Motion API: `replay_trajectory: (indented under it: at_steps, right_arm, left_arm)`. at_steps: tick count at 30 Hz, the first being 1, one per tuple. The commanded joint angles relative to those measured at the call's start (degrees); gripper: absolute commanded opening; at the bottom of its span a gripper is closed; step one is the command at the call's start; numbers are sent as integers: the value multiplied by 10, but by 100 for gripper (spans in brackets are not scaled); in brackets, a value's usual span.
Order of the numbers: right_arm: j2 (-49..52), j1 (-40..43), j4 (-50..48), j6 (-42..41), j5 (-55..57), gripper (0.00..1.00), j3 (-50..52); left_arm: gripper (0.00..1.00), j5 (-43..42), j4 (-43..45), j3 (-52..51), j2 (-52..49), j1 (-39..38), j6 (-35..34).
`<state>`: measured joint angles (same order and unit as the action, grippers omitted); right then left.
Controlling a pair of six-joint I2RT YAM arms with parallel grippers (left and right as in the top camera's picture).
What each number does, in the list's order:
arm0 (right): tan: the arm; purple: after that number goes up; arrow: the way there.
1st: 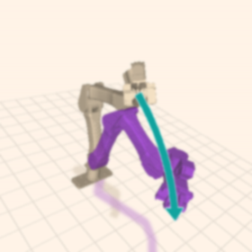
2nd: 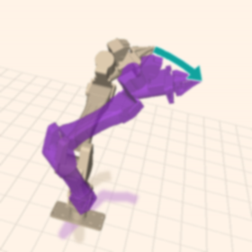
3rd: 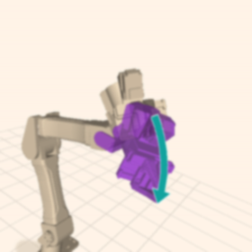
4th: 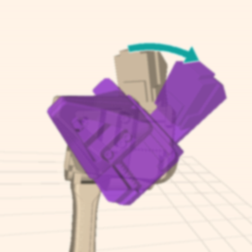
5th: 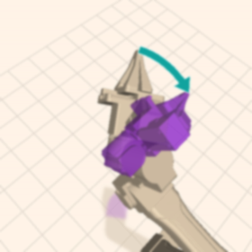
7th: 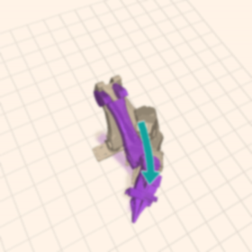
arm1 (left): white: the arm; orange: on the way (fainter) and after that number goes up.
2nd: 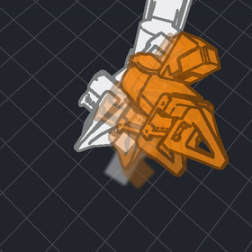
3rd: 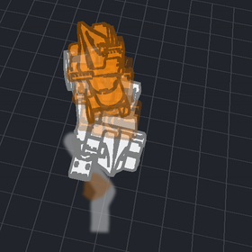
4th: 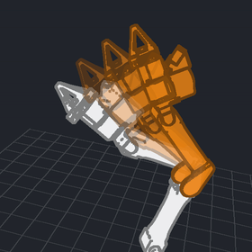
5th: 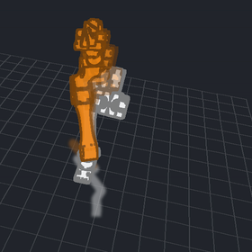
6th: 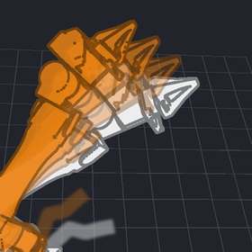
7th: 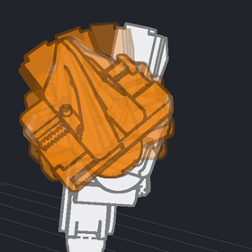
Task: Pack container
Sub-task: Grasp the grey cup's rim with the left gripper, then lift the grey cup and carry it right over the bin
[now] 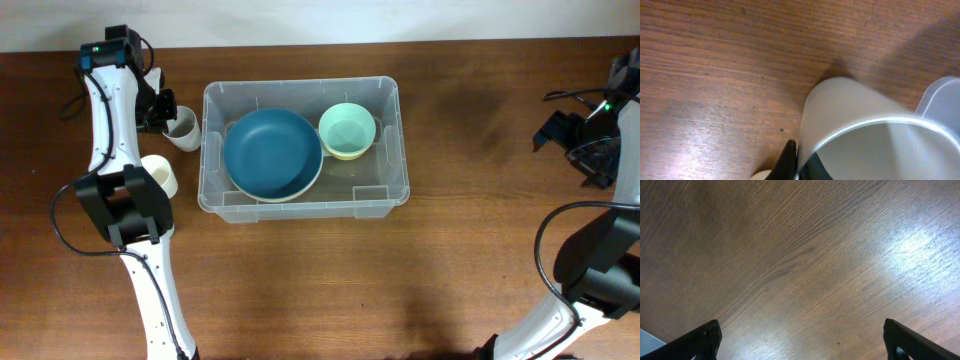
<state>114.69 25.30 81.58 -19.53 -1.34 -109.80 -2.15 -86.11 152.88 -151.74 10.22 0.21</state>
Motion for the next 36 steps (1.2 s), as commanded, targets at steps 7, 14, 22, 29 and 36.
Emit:
replay_trajectory:
  at_steps: [7, 14, 22, 29, 36]
  right_arm:
    - [0, -2, 0, -5, 5, 99, 1]
    - [0, -2, 0, -5, 5, 99, 1]
    - [0, -2, 0, -5, 5, 99, 1]
    - [0, -2, 0, -5, 5, 99, 1]
    - [0, -2, 0, -5, 5, 99, 1]
  left_arm:
    - [1, -4, 24, 9, -3, 10, -7]
    - [1, -1, -2, 151, 2, 66, -114]
    - [1, -224, -49, 269, 97, 113, -123]
    - [1, -254, -106, 269, 155, 7, 22]
    - [1, -138, -106, 254, 157, -191, 46]
